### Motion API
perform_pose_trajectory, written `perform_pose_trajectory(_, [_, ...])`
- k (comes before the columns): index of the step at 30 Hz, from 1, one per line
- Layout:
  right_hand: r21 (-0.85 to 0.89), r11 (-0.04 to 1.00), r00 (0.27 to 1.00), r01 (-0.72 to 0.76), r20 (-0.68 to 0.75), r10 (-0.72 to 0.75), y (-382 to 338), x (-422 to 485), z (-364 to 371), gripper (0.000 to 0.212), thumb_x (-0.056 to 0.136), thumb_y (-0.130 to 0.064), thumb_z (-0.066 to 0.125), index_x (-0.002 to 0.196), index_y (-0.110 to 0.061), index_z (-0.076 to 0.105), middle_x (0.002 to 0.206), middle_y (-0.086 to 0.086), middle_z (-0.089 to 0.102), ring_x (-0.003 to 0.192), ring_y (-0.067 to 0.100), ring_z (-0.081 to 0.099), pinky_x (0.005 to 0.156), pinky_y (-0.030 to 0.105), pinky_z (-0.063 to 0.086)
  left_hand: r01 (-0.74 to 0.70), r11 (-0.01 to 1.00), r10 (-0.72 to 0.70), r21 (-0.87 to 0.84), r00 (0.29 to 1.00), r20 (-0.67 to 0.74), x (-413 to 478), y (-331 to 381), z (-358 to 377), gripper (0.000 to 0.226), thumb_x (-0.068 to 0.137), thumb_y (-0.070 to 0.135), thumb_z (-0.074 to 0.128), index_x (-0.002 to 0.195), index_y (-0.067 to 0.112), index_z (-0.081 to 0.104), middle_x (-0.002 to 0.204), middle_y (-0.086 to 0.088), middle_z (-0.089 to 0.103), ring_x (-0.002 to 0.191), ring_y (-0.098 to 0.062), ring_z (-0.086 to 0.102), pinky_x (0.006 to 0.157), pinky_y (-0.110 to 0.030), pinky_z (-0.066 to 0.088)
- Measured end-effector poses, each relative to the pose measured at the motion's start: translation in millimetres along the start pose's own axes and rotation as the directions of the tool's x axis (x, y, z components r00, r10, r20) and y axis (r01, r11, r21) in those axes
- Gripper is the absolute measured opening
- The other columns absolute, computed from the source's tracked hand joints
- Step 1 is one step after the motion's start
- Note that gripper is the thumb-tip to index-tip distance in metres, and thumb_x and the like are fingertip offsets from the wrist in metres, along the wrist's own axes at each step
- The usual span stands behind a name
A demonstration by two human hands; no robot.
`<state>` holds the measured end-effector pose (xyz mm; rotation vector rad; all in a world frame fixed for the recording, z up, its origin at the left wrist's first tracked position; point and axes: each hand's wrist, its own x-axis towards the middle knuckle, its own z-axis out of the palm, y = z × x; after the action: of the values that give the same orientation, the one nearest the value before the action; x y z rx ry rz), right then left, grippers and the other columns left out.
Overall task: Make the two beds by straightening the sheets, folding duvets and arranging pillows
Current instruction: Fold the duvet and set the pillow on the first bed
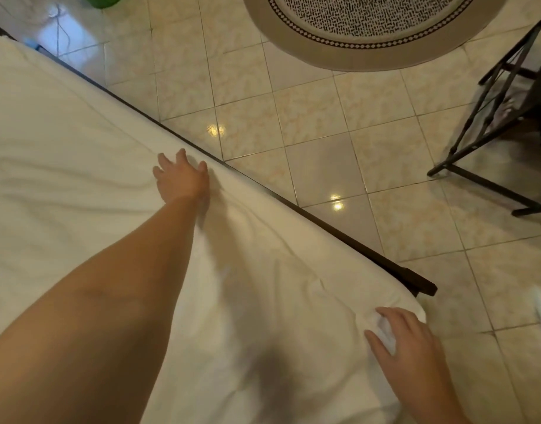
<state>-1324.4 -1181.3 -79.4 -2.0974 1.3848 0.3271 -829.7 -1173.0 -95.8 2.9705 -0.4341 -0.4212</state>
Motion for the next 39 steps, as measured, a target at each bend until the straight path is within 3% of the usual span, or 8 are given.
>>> perform_pose_trajectory(4, [-0.036, 0.998, 0.997, 0.042, -0.056, -0.044, -4, 5, 11, 0.059, 0.079, -0.044, 0.078, 0.132, -0.026, 0.061, 0.140, -0.001, 0.056, 0.119, 0.023, 0.055, 0.092, 0.043, 0.050, 0.095, 0.994, -0.094, -0.045, 0.995, 0.026, 21, -3, 2, 0.053, 0.101, 0.044, 0.049, 0.149, 0.023, 0.042, 0.154, -0.014, 0.030, 0.137, -0.040, 0.036, 0.106, -0.052, 0.043])
perform_pose_trajectory(9, [0.038, 0.997, 0.997, 0.067, -0.041, -0.066, -22, 13, 5, 0.043, 0.087, -0.053, 0.061, 0.123, -0.030, 0.063, 0.113, -0.015, 0.061, 0.098, 0.007, 0.052, 0.083, 0.029, 0.044, 0.114, 0.990, -0.114, -0.083, 0.993, 0.008, 27, -14, 3, 0.043, 0.102, 0.025, 0.040, 0.145, 0.020, 0.044, 0.142, -0.018, 0.043, 0.133, -0.039, 0.040, 0.106, -0.049, 0.041])
perform_pose_trajectory(17, [0.028, 0.992, 0.990, 0.123, 0.059, -0.125, -40, 5, 8, 0.006, 0.091, -0.032, 0.068, 0.097, -0.033, 0.066, 0.086, -0.023, 0.057, 0.083, 0.003, 0.052, 0.070, 0.025, 0.050, 0.023, 0.997, -0.027, -0.073, 0.998, -0.049, 41, -47, -15, 0.038, 0.096, 0.007, 0.047, 0.133, 0.001, 0.053, 0.134, -0.023, 0.050, 0.126, -0.044, 0.051, 0.109, -0.048, 0.045])
perform_pose_trajectory(19, [0.021, 0.991, 0.988, 0.131, 0.086, -0.132, -40, 1, 7, 0.006, 0.094, -0.034, 0.064, 0.093, -0.038, 0.059, 0.084, -0.023, 0.055, 0.081, 0.002, 0.053, 0.067, 0.024, 0.051, 0.022, 0.996, -0.024, -0.091, 1.000, -0.018, 43, -59, -25, 0.043, 0.097, 0.003, 0.050, 0.140, 0.003, 0.051, 0.141, -0.022, 0.045, 0.129, -0.043, 0.051, 0.111, -0.047, 0.045])
perform_pose_trajectory(23, [0.031, 0.997, 0.982, 0.075, 0.171, -0.079, -47, -14, -7, 0.003, 0.100, -0.041, 0.047, 0.100, -0.042, 0.050, 0.091, -0.024, 0.061, 0.083, 0.002, 0.061, 0.075, 0.023, 0.049, 0.093, 0.994, -0.087, -0.061, 0.993, 0.084, 38, -88, -52, 0.086, 0.072, -0.015, 0.075, 0.148, 0.011, 0.046, 0.149, -0.015, 0.033, 0.126, -0.048, 0.052, 0.098, -0.054, 0.056])
perform_pose_trajectory(28, [0.022, 0.997, 0.957, 0.078, 0.278, -0.081, -56, -35, -24, 0.009, 0.103, -0.040, 0.045, 0.109, -0.042, 0.050, 0.100, -0.023, 0.062, 0.092, -0.001, 0.058, 0.077, 0.009, 0.041, 0.197, 0.977, -0.191, -0.082, 0.979, 0.071, 23, -131, -94, 0.084, 0.057, -0.013, 0.085, 0.133, -0.003, 0.050, 0.152, -0.013, 0.032, 0.119, -0.048, 0.058, 0.097, -0.053, 0.055])
perform_pose_trajectory(33, [0.017, 0.991, 0.930, 0.134, 0.343, -0.132, -75, -61, -35, 0.013, 0.102, -0.046, 0.046, 0.112, -0.050, 0.051, 0.101, -0.027, 0.059, 0.101, -0.004, 0.060, 0.074, 0.001, 0.036, 0.122, 0.982, -0.135, -0.146, 0.987, -0.083, -10, -174, -132, 0.068, 0.076, -0.007, 0.074, 0.137, -0.007, 0.044, 0.157, -0.018, 0.029, 0.128, -0.047, 0.050, 0.112, -0.044, 0.042])
perform_pose_trajectory(39, [0.006, 0.974, 0.919, 0.228, 0.328, -0.218, -100, -118, -39, 0.010, 0.100, -0.053, 0.045, 0.098, -0.063, 0.045, 0.091, -0.032, 0.057, 0.081, -0.010, 0.056, 0.069, -0.002, 0.035, 0.102, 0.973, -0.136, -0.207, 0.978, -0.158, -61, -240, -177, 0.073, 0.081, -0.002, 0.066, 0.148, -0.001, 0.037, 0.161, -0.017, 0.026, 0.136, -0.045, 0.046, 0.117, -0.044, 0.039])
